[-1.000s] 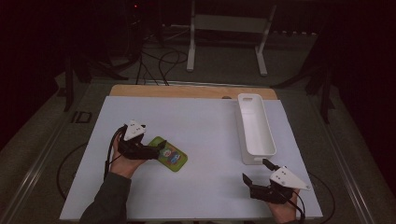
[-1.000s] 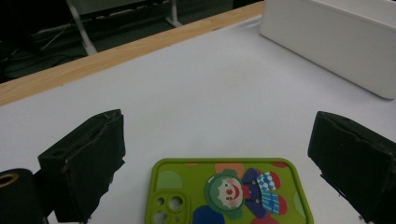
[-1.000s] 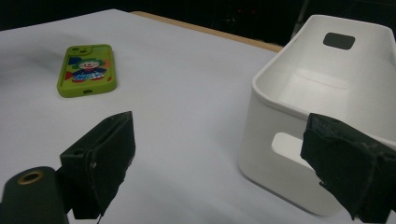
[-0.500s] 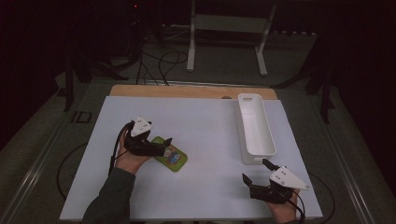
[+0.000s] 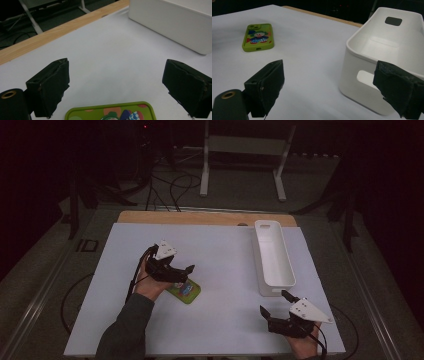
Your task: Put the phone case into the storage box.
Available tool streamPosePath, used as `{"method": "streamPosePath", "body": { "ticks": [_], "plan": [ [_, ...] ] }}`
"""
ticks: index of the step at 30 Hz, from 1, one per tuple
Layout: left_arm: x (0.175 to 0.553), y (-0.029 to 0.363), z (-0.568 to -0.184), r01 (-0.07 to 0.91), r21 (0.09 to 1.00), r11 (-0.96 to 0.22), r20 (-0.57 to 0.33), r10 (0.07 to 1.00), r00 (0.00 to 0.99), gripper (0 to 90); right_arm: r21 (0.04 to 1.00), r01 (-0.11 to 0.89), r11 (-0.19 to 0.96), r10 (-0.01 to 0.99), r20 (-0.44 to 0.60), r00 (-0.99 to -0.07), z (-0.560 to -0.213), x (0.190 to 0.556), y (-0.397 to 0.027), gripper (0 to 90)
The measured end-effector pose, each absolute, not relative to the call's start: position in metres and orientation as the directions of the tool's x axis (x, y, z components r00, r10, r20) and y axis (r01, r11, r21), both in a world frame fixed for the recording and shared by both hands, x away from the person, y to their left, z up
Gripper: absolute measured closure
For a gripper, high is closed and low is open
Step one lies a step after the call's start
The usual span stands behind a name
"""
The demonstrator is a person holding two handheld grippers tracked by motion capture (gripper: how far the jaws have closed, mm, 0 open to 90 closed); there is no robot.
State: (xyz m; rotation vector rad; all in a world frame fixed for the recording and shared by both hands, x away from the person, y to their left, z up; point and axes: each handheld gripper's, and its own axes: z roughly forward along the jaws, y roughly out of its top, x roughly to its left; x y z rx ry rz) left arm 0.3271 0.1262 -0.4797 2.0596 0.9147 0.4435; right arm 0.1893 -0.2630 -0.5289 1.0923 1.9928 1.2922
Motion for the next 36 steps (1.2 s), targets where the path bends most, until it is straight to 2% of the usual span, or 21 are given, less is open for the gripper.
{"method": "streamPosePath", "body": {
  "ticks": [3, 5, 12, 17, 24, 25, 27, 28, 32, 36],
  "plan": [
    [0.330, 0.123, -0.480, 0.449, 0.797, -0.405, -0.005, 0.738, 0.675, 9.0, 0.913, 0.347, 0.217, 0.843, 0.004, -0.539, -0.529, 0.189, -0.263, 9.8],
    [0.332, 0.122, -0.480, 0.447, 0.798, -0.403, -0.008, 0.736, 0.677, 14.7, 0.912, 0.346, 0.219, 0.841, 0.003, -0.541, -0.529, 0.190, -0.262, 9.8],
    [0.338, 0.117, -0.481, 0.456, 0.791, -0.408, -0.022, 0.726, 0.688, 24.3, 0.912, 0.348, 0.217, 0.842, 0.006, -0.540, -0.530, 0.190, -0.262, 9.9],
    [0.343, 0.110, -0.486, 0.472, 0.768, -0.433, -0.017, 0.723, 0.691, 39.1, 0.912, 0.347, 0.217, 0.842, 0.005, -0.540, -0.530, 0.189, -0.262, 9.8],
    [0.347, 0.104, -0.490, 0.484, 0.756, -0.441, -0.048, 0.700, 0.712, 52.8, 0.913, 0.346, 0.217, 0.842, 0.005, -0.540, -0.529, 0.189, -0.263, 9.8],
    [0.349, 0.103, -0.492, 0.489, 0.746, -0.452, -0.058, 0.687, 0.724, 57.1, 0.913, 0.346, 0.217, 0.842, 0.004, -0.540, -0.529, 0.189, -0.263, 9.8],
    [0.350, 0.101, -0.494, 0.501, 0.737, -0.454, -0.073, 0.683, 0.727, 58.4, 0.913, 0.346, 0.218, 0.842, 0.004, -0.540, -0.529, 0.189, -0.263, 9.8],
    [0.351, 0.100, -0.495, 0.502, 0.733, -0.459, -0.075, 0.679, 0.730, 62.5, 0.913, 0.345, 0.218, 0.842, 0.003, -0.540, -0.529, 0.189, -0.263, 9.8],
    [0.354, 0.094, -0.500, 0.520, 0.712, -0.472, -0.095, 0.669, 0.737, 68.6, 0.912, 0.346, 0.219, 0.841, 0.003, -0.540, -0.529, 0.189, -0.262, 9.8],
    [0.355, 0.087, -0.504, 0.532, 0.686, -0.496, -0.099, 0.661, 0.744, 79.5, 0.912, 0.345, 0.219, 0.841, 0.003, -0.541, -0.529, 0.189, -0.263, 9.8]
  ]
}}
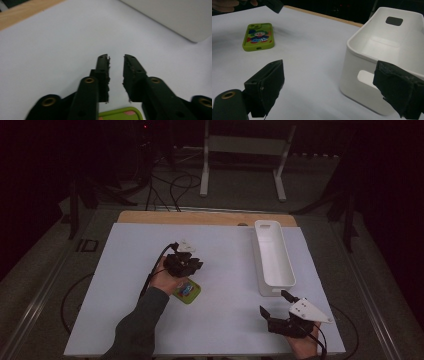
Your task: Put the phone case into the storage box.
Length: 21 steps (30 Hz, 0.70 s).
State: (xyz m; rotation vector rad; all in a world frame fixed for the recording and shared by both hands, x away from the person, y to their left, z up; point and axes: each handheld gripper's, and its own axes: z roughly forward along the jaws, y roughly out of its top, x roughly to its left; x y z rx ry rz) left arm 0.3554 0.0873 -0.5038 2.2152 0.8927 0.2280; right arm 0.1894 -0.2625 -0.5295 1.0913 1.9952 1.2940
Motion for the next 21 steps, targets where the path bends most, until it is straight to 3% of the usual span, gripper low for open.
{"method": "streamPosePath", "body": {
  "ticks": [5, 21],
  "plan": [
    [0.358, 0.082, -0.508, 0.548, 0.675, -0.494, -0.102, 0.673, 0.732, 89.3, 0.913, 0.344, 0.219, 0.841, 0.002, -0.541, -0.529, 0.189, -0.263, 9.8],
    [0.359, 0.076, -0.517, 0.570, 0.652, -0.500, -0.105, 0.685, 0.721, 90.0, 0.913, 0.344, 0.222, 0.841, 0.000, -0.541, -0.529, 0.189, -0.263, 9.8]
  ]
}}
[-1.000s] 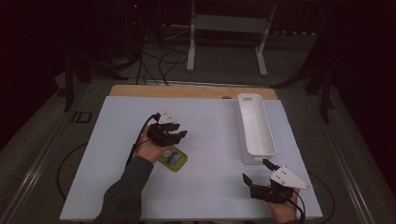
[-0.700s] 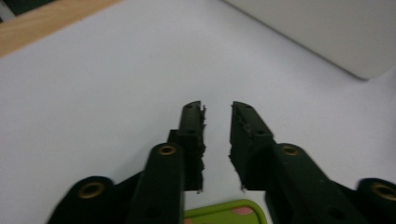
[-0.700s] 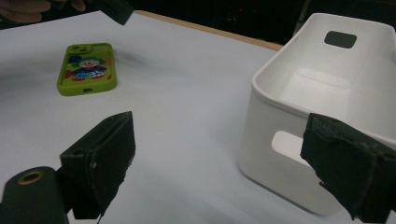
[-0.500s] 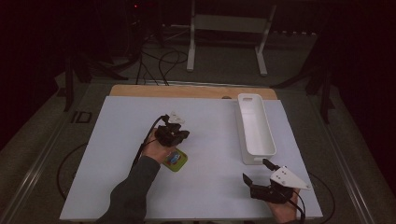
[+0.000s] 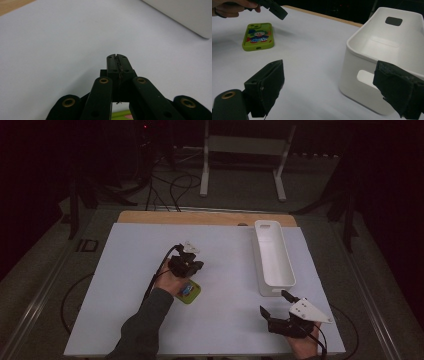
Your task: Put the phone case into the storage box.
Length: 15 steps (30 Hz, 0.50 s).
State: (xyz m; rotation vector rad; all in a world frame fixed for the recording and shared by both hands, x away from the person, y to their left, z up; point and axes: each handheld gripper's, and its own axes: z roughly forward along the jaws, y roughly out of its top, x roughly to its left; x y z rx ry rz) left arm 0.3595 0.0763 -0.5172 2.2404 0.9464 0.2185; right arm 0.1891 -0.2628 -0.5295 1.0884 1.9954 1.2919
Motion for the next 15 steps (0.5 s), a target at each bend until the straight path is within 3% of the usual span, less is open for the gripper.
{"method": "streamPosePath", "body": {
  "ticks": [15],
  "plan": [
    [0.358, 0.068, -0.528, 0.577, 0.613, -0.539, -0.109, 0.666, 0.738, 90.0, 0.912, 0.344, 0.223, 0.841, -0.001, -0.541, -0.529, 0.189, -0.263, 9.9]
  ]
}}
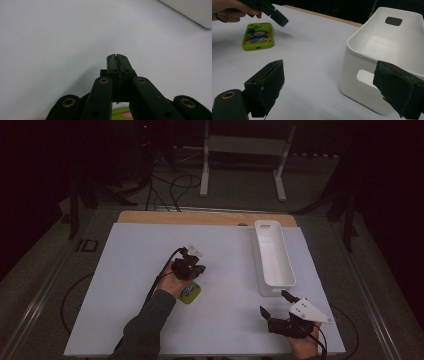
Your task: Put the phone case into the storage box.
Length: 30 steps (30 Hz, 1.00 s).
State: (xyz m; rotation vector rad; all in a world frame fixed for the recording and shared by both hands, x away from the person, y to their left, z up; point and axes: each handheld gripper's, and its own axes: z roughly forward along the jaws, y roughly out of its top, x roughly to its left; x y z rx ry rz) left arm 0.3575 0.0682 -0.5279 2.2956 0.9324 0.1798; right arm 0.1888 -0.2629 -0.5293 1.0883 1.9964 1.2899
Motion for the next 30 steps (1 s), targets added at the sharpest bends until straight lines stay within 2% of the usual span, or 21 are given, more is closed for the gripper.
{"method": "streamPosePath", "body": {
  "ticks": [30],
  "plan": [
    [0.353, 0.059, -0.548, 0.604, 0.553, -0.575, -0.129, 0.657, 0.743, 90.0, 0.911, 0.346, 0.226, 0.840, -0.002, -0.543, -0.530, 0.189, -0.263, 10.9]
  ]
}}
